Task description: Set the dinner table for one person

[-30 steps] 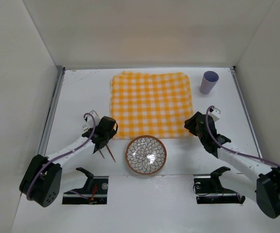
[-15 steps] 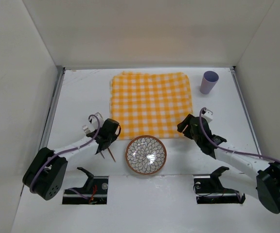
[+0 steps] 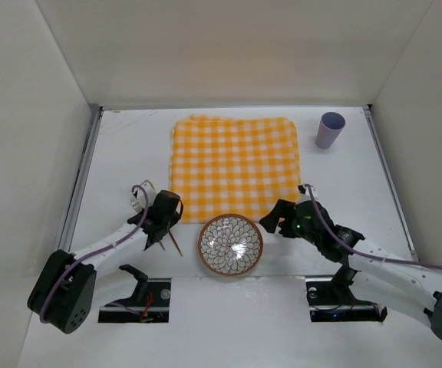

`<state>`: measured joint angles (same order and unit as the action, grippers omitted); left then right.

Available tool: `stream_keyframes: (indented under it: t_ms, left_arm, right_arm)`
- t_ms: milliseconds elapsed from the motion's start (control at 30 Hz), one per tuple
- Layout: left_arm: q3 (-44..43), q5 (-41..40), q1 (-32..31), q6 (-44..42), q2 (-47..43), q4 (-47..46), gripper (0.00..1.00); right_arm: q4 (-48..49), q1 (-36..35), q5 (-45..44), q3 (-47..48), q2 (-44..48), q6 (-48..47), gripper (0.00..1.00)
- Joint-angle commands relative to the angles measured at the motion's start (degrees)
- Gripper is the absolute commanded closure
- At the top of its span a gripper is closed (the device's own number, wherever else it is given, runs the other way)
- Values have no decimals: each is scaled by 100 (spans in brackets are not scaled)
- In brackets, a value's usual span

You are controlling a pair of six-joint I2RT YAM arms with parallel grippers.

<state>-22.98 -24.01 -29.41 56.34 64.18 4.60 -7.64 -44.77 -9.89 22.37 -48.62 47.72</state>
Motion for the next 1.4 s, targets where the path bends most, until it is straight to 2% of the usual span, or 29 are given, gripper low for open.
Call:
stream_keyframes:
  t_ms: [0, 100, 167, 300, 467, 567, 633, 700, 800, 833, 933, 1100, 1267, 1367]
  left_arm:
    - [22, -51, -87, -158, -405, 85, 74]
    - [-153, -130, -157, -359, -783, 199, 62]
    - [-294, -322, -271, -544, -1056, 261, 57]
    - [-514, -631, -456, -817, -1417, 103, 53]
    - [-506, -640, -500, -1239, -1479, -591, 52]
    - [-497, -587, -404, -1292, -1444, -820, 51]
    - [-479, -587, -307, -1362, -1426, -986, 50]
    - [-435, -544, -193, -1415, -1417, -1241, 50]
    - [-409, -403, -96, -1458, -1321, -1540, 50]
    - [-409, -359, -43, -1520, -1286, -1576, 50]
    - [-356, -350, 88, -1556, -1303, -1673, 50]
    - [-216, -280, 352, -1327, -1330, -2033, 49]
    - [-180, -87, 493, -1248, -1110, -2297, 49]
    - [-84, 1, 563, -1081, -943, -2770, 49]
  right_arm:
    - [-53, -62, 610, -66, 81, -62, 17]
    - [-89, -71, 813, 13, -200, -53, 17]
    - [60, -167, 971, 13, -454, -61, 19]
    - [429, -465, 1226, 136, -964, -44, 20]
    - [1044, -598, 1288, 84, -1536, 237, 28]
    - [1465, -537, 1445, -74, -1930, 413, 36]
    - [1869, -484, 1638, -180, -2212, 466, 43]
    - [2247, -405, 1954, -233, -2502, 553, 55]
    - [2486, -264, 2219, -260, -2670, 712, 85]
    - [2460, -264, 2219, -260, -2574, 721, 91]
    - [2075, -308, 2290, -50, -1996, 616, 93]
    - [1634, -361, 2325, 1206, -1422, 300, 92]
    - [1844, 543, 2334, 2436, -2307, 27, 92]
    - [2064, 1062, 2369, 3061, -3028, -105, 91]
